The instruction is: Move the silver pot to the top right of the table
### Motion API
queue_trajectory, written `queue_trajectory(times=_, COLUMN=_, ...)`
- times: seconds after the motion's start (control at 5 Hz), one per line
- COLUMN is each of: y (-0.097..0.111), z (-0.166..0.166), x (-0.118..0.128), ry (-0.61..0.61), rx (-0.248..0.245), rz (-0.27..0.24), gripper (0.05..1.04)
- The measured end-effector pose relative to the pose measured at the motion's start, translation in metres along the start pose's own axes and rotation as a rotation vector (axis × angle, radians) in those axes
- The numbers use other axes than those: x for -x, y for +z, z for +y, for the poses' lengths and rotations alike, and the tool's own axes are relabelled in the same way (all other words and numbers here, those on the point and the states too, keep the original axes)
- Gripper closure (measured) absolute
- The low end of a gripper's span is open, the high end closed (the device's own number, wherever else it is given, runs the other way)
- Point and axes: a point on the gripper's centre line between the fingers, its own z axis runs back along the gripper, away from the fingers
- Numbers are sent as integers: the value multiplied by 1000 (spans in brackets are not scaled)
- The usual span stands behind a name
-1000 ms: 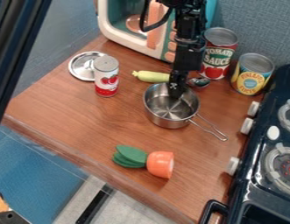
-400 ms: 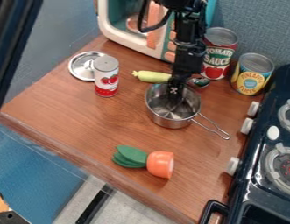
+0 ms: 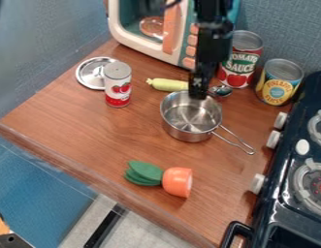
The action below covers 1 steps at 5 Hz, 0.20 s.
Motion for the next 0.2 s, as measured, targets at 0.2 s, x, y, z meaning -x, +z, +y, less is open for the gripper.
queue_trajectory(times=0.2, y=6, z=1, x=-1, ry=-9, rx=-16, rz=-4, gripper=84)
